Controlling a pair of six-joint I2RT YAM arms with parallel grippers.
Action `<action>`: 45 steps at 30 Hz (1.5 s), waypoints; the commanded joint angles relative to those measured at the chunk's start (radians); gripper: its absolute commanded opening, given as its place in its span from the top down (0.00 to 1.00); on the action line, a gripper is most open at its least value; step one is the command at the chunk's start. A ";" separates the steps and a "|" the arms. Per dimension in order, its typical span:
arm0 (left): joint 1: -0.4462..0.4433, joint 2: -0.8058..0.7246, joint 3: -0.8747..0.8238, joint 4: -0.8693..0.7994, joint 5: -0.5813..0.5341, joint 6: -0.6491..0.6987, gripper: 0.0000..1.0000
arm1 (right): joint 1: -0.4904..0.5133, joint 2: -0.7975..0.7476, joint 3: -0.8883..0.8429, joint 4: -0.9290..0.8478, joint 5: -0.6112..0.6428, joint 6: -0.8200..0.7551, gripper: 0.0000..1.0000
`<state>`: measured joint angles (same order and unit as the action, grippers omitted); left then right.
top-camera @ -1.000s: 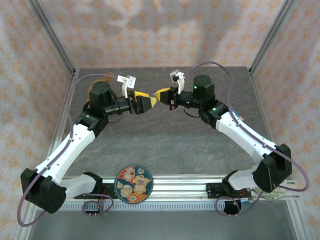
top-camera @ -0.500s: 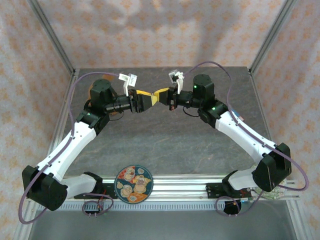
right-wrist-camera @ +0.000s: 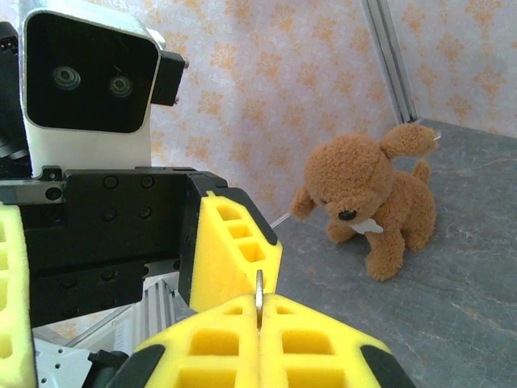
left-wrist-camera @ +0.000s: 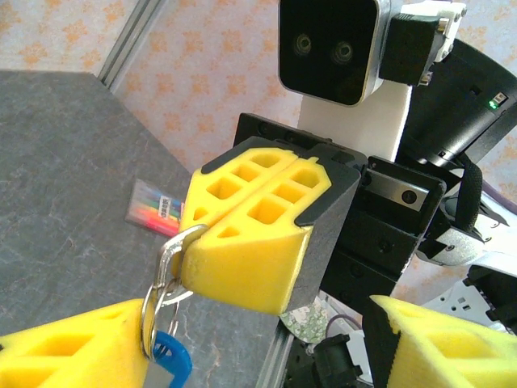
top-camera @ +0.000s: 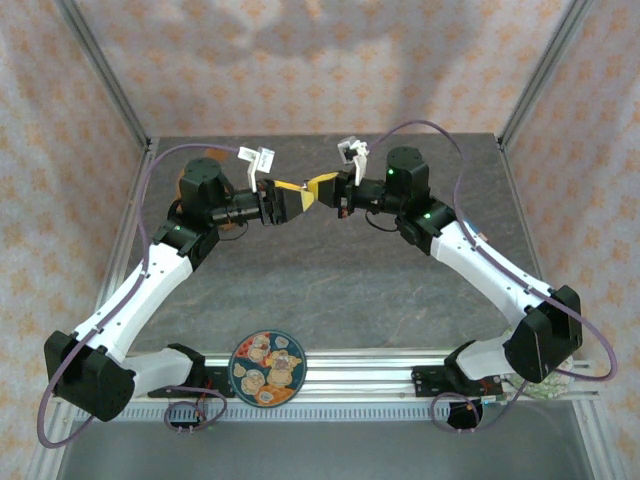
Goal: Remove the keys from the keyring
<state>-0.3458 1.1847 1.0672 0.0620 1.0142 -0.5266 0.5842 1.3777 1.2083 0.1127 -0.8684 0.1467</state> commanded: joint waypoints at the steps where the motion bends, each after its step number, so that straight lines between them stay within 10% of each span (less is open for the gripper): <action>1: 0.007 0.001 0.037 0.037 0.029 -0.007 0.31 | 0.006 0.002 0.039 0.026 0.027 -0.001 1.00; 30: 0.007 -0.013 0.048 -0.065 -0.015 0.068 0.39 | 0.032 -0.021 0.048 -0.011 0.084 -0.034 1.00; 45: 0.052 -0.087 0.015 -0.055 -0.060 0.075 0.19 | 0.025 -0.039 0.036 0.059 0.026 0.012 1.00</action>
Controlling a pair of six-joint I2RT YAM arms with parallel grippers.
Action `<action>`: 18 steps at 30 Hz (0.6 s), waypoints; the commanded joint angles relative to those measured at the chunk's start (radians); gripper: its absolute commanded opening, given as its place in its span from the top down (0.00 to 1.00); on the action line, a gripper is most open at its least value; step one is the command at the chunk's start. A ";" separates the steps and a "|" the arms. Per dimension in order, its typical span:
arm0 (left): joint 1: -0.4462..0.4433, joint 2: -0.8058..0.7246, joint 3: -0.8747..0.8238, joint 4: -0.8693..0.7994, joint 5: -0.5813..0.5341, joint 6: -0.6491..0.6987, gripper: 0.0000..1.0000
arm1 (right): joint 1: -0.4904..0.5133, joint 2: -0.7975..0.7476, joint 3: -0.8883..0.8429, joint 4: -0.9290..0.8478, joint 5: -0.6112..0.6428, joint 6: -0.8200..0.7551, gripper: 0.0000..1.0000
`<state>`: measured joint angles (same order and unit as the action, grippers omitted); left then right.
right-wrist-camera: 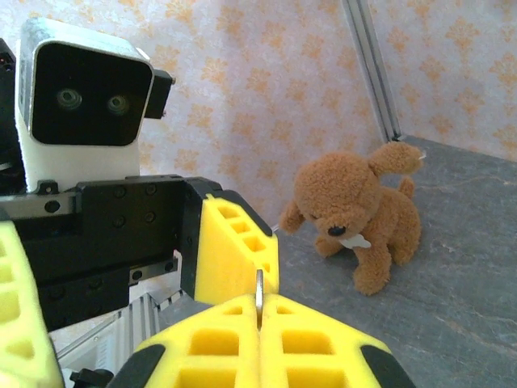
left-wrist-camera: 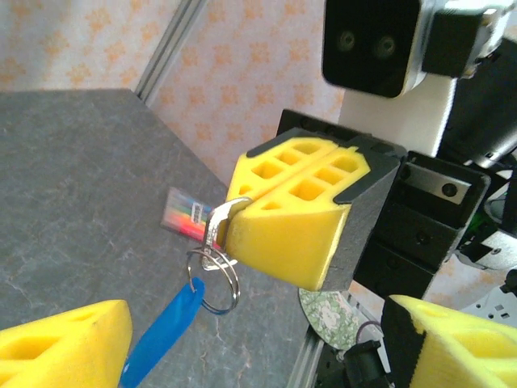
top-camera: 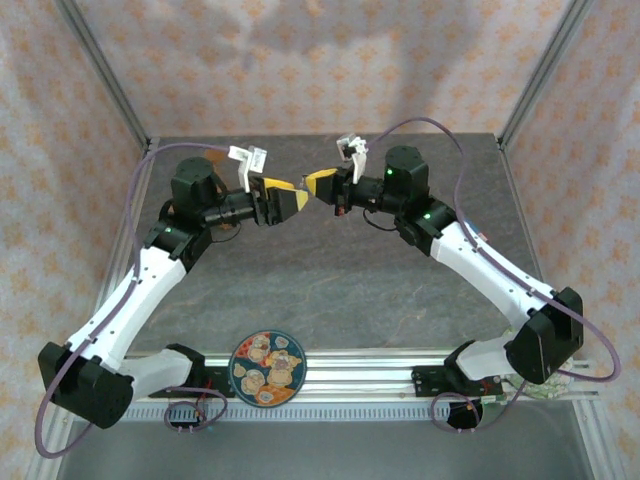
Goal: Remove the keys from the keyring
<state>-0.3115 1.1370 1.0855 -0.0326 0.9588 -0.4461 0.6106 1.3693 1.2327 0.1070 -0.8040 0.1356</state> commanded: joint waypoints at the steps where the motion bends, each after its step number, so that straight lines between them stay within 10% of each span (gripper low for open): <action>1: 0.029 -0.047 -0.011 0.061 0.003 -0.019 0.19 | -0.003 -0.032 0.009 0.072 -0.047 0.027 1.00; 18: 0.127 0.023 -0.154 0.793 0.220 -0.543 0.28 | -0.055 0.032 -0.010 0.453 -0.331 0.346 1.00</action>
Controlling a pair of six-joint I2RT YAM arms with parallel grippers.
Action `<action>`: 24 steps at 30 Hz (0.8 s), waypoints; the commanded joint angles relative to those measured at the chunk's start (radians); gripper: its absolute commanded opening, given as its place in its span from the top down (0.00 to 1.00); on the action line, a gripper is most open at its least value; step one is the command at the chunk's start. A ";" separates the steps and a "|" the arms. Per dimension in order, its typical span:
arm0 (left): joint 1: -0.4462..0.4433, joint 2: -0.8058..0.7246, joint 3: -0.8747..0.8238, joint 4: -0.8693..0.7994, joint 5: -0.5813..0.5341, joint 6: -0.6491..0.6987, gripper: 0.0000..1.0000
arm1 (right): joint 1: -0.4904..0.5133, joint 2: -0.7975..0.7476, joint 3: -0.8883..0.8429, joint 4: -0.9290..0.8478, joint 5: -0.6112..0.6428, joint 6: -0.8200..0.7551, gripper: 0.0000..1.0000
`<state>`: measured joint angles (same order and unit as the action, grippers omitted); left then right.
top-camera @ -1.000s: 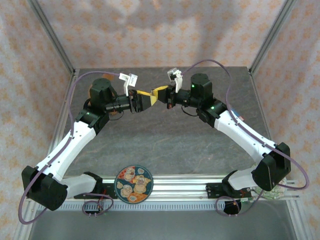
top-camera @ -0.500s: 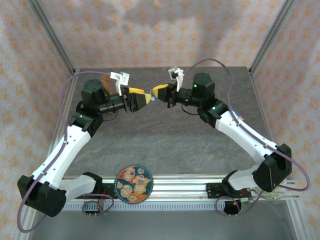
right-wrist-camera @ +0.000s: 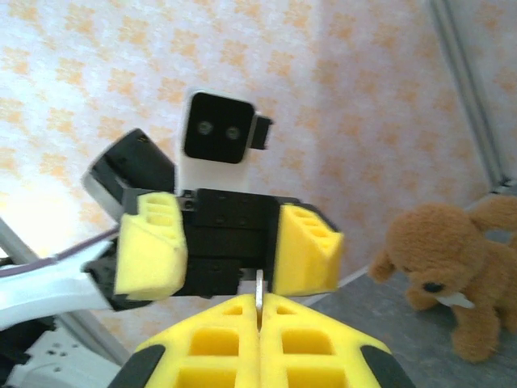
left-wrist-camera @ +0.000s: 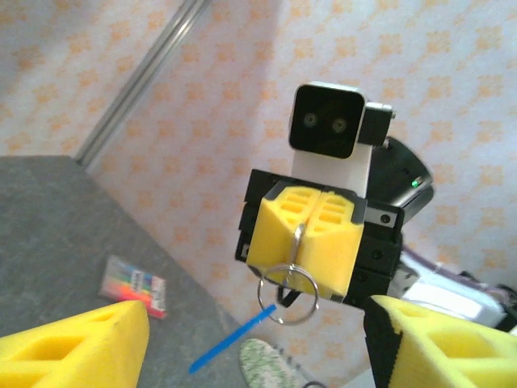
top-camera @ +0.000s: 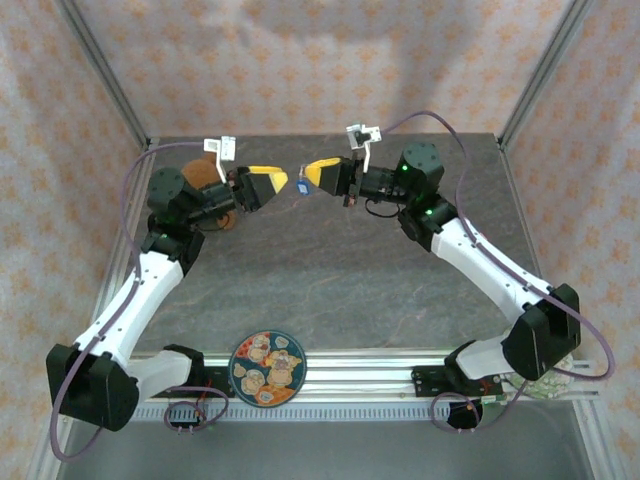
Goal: Remove the keys from the keyring
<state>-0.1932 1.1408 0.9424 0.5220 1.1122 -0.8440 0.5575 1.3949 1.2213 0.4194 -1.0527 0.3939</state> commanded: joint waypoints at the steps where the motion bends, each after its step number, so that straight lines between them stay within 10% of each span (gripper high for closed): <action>1: 0.008 0.027 -0.014 0.275 0.073 -0.168 0.28 | -0.002 0.007 0.004 0.141 -0.089 0.092 1.00; 7: 0.008 0.046 -0.004 0.347 0.116 -0.212 0.22 | -0.002 0.012 0.022 0.129 -0.102 0.108 1.00; 17: -0.039 -0.043 0.081 -0.268 0.052 0.263 0.20 | 0.007 0.040 0.050 0.084 -0.104 0.102 1.00; 24: -0.050 -0.041 0.092 -0.294 0.040 0.288 0.19 | 0.013 0.047 0.057 0.068 -0.105 0.092 1.00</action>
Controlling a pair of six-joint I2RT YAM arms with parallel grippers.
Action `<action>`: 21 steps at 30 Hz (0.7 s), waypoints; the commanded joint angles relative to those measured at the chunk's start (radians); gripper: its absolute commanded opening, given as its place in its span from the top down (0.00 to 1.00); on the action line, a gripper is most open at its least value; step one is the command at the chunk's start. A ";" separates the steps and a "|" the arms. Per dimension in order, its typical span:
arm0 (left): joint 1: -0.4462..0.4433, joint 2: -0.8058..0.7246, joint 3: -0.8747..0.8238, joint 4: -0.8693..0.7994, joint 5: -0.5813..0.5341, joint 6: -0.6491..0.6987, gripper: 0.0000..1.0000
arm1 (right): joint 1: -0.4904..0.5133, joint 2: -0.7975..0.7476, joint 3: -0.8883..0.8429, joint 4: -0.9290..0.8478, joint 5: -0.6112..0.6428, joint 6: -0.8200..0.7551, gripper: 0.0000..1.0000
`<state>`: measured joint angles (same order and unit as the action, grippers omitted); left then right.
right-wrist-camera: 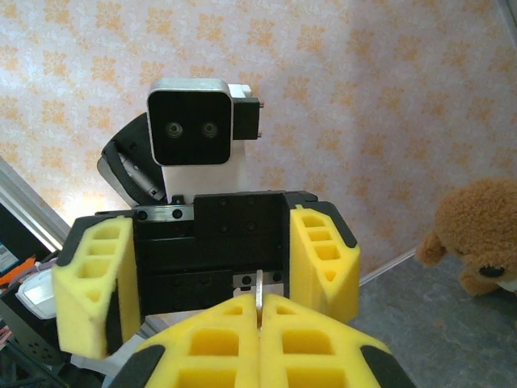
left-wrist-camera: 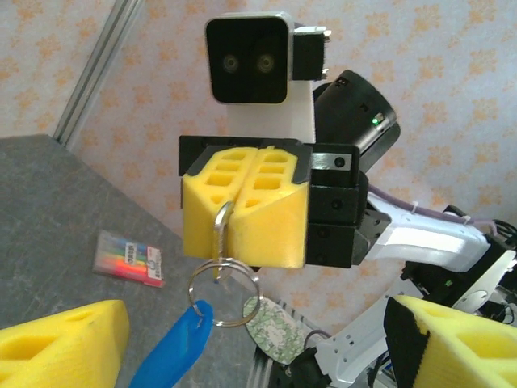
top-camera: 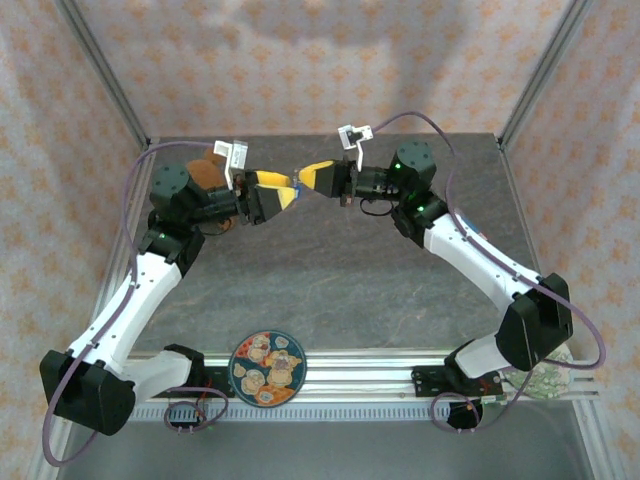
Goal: Remove the keys from the keyring
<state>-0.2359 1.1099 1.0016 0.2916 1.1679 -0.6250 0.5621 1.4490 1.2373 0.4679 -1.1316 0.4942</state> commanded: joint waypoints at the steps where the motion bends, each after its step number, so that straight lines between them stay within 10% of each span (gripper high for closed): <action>1: -0.009 -0.010 0.034 -0.076 -0.023 0.073 0.19 | 0.010 -0.007 0.042 0.020 -0.027 -0.007 1.00; 21: -0.008 -0.001 0.065 -0.157 -0.086 0.156 0.22 | 0.024 -0.016 0.041 0.009 -0.046 -0.025 1.00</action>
<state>-0.2359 1.1130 1.0336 0.1555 1.0988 -0.5011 0.5774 1.4490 1.2438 0.4526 -1.1511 0.4858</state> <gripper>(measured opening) 0.787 0.046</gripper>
